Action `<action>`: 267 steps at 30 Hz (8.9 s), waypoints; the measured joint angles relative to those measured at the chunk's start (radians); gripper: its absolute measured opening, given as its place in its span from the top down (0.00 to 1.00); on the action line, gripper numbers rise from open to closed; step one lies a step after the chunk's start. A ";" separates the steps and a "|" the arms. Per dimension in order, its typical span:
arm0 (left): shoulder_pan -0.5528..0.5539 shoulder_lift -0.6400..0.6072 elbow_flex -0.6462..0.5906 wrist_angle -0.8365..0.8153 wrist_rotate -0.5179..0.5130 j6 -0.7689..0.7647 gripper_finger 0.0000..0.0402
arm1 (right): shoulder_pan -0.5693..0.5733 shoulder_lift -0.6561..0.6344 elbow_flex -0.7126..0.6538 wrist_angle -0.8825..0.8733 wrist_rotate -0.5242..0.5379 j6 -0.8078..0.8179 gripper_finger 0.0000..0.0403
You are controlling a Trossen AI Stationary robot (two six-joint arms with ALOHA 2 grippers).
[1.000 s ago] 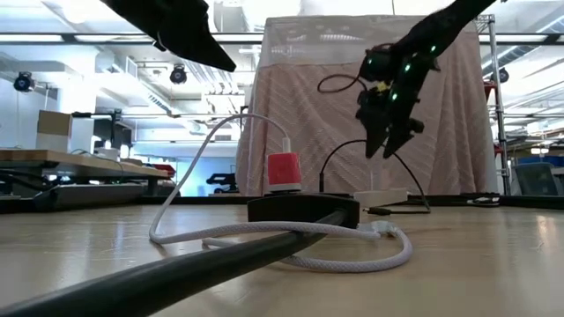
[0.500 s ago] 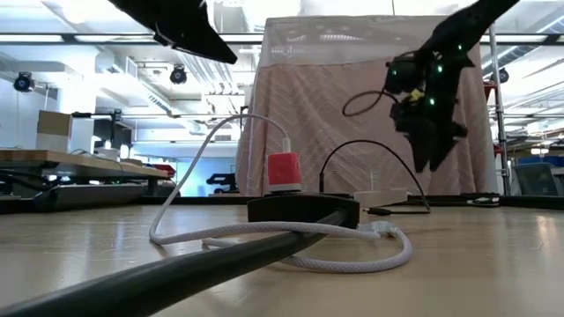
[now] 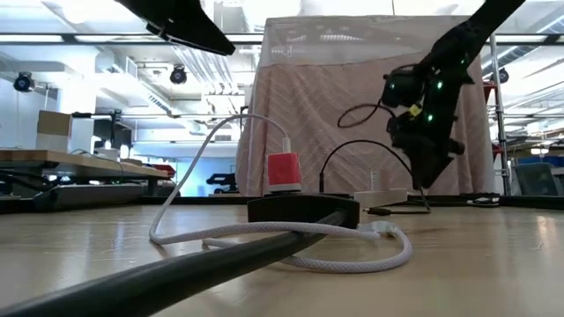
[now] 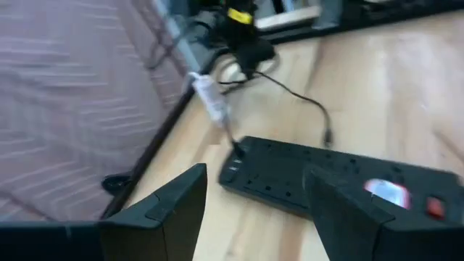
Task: Insert USB
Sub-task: Remove the red charger adapter from the bottom black outlet extension, then insert the red charger adapter into the top black outlet extension
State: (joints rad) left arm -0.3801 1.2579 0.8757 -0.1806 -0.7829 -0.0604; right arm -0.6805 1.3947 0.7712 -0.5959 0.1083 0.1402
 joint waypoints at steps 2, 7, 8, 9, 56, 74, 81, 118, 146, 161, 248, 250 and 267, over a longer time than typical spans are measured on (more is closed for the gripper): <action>-0.008 0.000 -0.001 0.002 0.088 0.006 0.45 | 0.039 -0.055 0.000 -0.033 0.063 -0.001 0.62; -0.032 0.037 -0.027 0.123 0.235 0.007 0.43 | 0.156 -0.233 0.000 -0.079 0.146 0.001 0.66; -0.038 0.053 -0.033 0.149 0.241 0.011 0.42 | 0.186 -0.267 0.000 -0.080 0.137 0.003 0.66; -0.040 0.073 -0.037 0.164 0.244 0.015 0.42 | 0.220 -0.302 0.000 -0.074 0.123 0.003 0.66; 0.203 0.544 0.192 0.026 0.653 0.036 0.33 | 0.734 0.394 -0.076 1.021 -0.036 0.000 0.99; 0.204 0.539 0.190 0.054 0.667 0.030 0.69 | 0.732 0.396 -0.079 1.006 -0.040 -0.002 1.00; 0.204 0.459 0.188 -0.026 0.633 0.022 0.69 | 0.732 0.397 -0.076 1.003 -0.033 -0.002 1.00; 0.200 0.505 0.055 0.282 0.637 -0.011 0.69 | 0.654 0.711 0.008 1.492 -0.119 -0.094 1.00; 0.188 0.326 -0.037 0.406 0.392 -0.161 0.69 | 0.621 0.743 0.014 1.505 -0.148 -0.133 1.00; 0.212 -0.276 -0.159 -0.494 -0.097 -0.864 0.69 | 0.620 0.743 0.014 1.505 -0.165 -0.127 1.00; 0.438 -0.253 -0.478 1.020 0.538 -0.667 0.69 | 0.665 0.458 0.568 1.121 0.259 -0.806 0.52; 0.434 -0.251 -0.478 1.025 0.530 -0.668 0.69 | 0.665 0.458 0.568 1.118 0.260 -0.802 0.57; 0.433 -0.329 -0.478 0.787 0.605 -0.633 0.44 | 0.670 0.447 0.567 0.910 0.196 -0.755 0.66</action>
State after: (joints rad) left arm 0.0532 0.9291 0.3973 0.6060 -0.1779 -0.6932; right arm -0.0109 1.8413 1.3384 0.3142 0.3043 -0.6145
